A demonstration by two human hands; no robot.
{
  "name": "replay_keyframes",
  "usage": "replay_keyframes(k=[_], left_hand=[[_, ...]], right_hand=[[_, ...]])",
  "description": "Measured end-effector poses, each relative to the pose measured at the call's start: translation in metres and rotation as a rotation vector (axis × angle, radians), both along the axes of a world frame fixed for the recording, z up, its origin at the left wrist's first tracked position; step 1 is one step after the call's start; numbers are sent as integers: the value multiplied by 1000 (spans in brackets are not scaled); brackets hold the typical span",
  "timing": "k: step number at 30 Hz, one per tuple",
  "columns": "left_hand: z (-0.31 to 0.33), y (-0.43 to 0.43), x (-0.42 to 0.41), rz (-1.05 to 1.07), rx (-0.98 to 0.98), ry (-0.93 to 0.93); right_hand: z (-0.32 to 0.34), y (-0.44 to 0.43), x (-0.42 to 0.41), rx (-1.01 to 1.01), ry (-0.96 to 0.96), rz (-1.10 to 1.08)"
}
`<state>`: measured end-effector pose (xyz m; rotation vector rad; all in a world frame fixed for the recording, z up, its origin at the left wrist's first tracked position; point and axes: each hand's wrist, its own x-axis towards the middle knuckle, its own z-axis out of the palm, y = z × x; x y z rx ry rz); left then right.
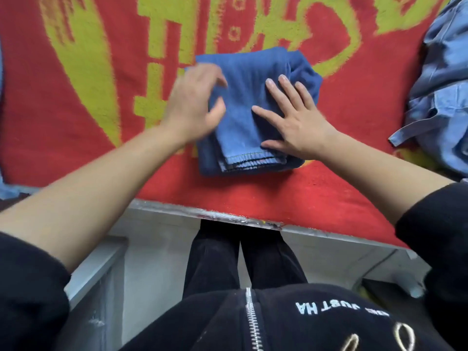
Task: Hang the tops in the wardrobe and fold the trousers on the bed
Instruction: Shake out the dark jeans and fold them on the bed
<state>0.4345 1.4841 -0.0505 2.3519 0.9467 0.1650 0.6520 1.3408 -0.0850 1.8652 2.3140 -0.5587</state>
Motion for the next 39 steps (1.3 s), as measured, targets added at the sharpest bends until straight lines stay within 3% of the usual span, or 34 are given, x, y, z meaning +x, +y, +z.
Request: replay_keyframes(k=[5, 9, 11, 16, 21, 24, 31, 39], left_hand=[[-3, 76, 49, 28, -359, 594], [-3, 74, 71, -107, -304, 764], [-2, 60, 71, -141, -220, 767], [15, 23, 45, -231, 33, 609], [13, -20, 20, -101, -194, 612], [11, -48, 17, -9, -229, 671], [53, -76, 4, -8, -115, 600], [145, -58, -19, 10, 180, 328]], right_hand=[[24, 29, -2, -132, 67, -122], [49, 67, 11, -122, 132, -298], [54, 94, 13, -167, 100, -304], [65, 131, 4, -642, 2, -274], [75, 108, -26, -710, -154, -171], [81, 81, -42, -730, -203, -214], [131, 35, -56, -453, -212, -269], [222, 11, -75, -154, -207, -404]])
